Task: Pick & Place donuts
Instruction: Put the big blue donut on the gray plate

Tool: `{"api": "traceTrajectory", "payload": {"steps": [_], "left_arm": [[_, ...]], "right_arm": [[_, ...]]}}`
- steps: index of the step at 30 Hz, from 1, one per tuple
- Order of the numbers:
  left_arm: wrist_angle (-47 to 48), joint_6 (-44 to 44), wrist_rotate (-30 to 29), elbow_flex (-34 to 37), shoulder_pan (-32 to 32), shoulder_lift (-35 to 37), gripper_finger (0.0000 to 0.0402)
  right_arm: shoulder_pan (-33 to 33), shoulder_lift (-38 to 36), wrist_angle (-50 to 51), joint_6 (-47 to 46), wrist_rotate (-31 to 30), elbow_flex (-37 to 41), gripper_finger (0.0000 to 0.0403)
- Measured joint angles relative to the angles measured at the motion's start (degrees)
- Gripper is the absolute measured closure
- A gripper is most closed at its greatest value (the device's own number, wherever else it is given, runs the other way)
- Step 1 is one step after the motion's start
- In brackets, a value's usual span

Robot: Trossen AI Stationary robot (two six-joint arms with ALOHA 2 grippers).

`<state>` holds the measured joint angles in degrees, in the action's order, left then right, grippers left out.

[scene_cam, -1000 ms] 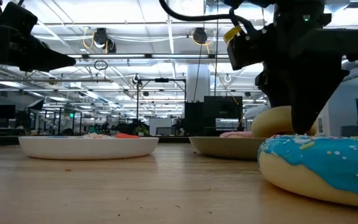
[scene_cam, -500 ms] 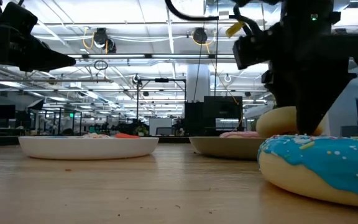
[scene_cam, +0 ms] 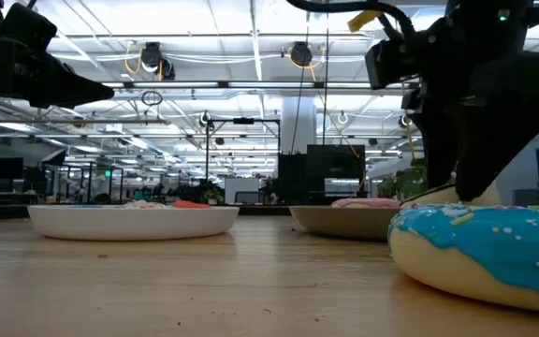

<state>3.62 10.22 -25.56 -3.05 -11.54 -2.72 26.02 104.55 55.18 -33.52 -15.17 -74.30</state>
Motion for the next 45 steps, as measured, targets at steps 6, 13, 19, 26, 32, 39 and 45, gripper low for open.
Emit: {"api": "traceTrajectory", "payload": {"steps": [6,13,19,26,32,39,45], "left_arm": [[0.0,0.0,0.0,0.0,0.0,0.0,0.0360],[0.0,0.0,0.0,0.0,0.0,0.0,0.0360],[0.0,-0.3,0.0,0.0,0.0,0.0,0.0360],[0.1,-0.2,0.0,0.0,0.0,0.0,0.0360],[0.0,0.0,0.0,0.0,0.0,0.0,0.0360],[-0.3,0.0,0.0,0.1,0.0,0.0,0.0360],[-0.3,-0.3,0.0,0.1,0.0,0.0,0.0360]], "right_arm": [[0.0,-1.3,3.8,0.6,0.0,-3.3,0.0140],[-0.1,-1.8,2.3,2.5,4.7,-11.3,0.0140],[0.0,-2.0,-11.7,-0.4,15.4,-11.4,0.0140],[0.5,-1.5,-17.7,1.6,19.3,-11.4,0.0140],[3.9,0.2,-20.0,6.6,15.2,-11.3,0.0145],[7.6,5.2,-16.8,6.7,11.7,-16.0,0.0169],[9.0,11.8,-11.1,11.1,7.4,-25.1,0.0181]]}}
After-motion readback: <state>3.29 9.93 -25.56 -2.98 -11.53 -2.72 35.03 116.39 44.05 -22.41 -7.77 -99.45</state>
